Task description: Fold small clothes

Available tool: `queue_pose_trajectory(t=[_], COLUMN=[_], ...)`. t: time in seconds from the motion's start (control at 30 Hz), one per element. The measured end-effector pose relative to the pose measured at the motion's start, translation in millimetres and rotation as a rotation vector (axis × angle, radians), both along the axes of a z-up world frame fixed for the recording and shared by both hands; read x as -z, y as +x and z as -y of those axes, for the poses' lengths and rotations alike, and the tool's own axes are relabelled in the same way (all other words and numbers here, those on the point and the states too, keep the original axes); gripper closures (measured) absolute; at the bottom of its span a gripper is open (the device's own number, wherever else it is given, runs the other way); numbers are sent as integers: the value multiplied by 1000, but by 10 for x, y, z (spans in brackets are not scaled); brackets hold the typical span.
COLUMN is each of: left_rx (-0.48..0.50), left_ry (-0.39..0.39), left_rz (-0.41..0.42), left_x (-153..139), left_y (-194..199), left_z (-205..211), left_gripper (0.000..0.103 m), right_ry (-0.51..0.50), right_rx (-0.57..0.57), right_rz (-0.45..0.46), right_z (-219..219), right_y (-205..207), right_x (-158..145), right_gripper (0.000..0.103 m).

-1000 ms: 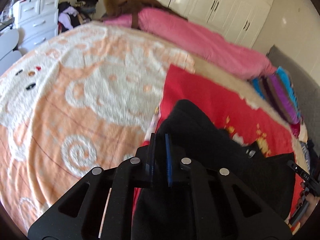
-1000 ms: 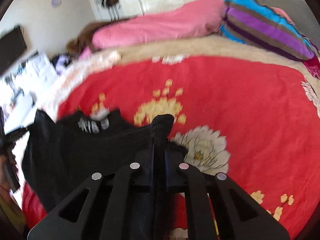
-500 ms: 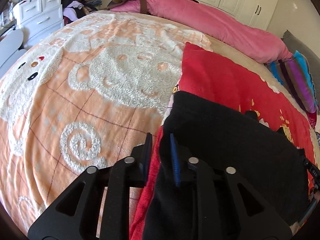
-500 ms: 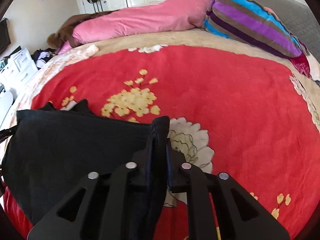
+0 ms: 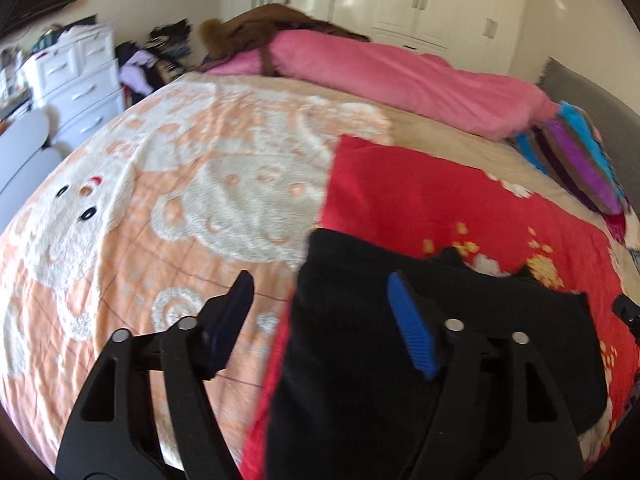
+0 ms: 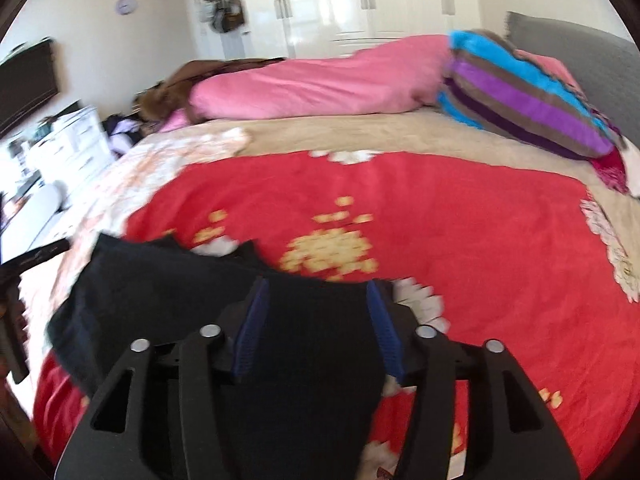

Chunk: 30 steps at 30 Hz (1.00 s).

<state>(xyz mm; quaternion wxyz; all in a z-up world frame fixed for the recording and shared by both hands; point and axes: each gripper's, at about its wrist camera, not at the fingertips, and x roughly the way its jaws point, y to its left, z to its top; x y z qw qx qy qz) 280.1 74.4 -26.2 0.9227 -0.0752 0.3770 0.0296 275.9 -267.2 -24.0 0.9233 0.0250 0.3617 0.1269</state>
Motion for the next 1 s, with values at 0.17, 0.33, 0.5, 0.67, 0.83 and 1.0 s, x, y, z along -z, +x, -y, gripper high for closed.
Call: queue_pose_trajectory(t=[0.17,0.33,0.5,0.67,0.83,1.0], left_rx=[96,164,179,172,162,159], left_ry=[6,34,60,85,132,179], left_rz=[-55,-66,-88,-108,-183,-259], left_x=[78,81,130,175,385,638], left_y=[-202,-363,-472,-593,-658,-656], left_z=[299,590,764,878,957,946], left_gripper=[22,14,11,10,10,10], right_ry=[12,2,-10,-23,-35,-58], right_rx=[-67,-106,-114,-123,-134,-118], right_rz=[-41,-43,-73,-77,-91,-171], right_z=[-238,-407,-426,-507,-593,-607], right_y=[-182,-379,-658,-800,-887,-831], right_x=[-20,-48,53,90,165,399], right_gripper=[43,35,35,35,32,31])
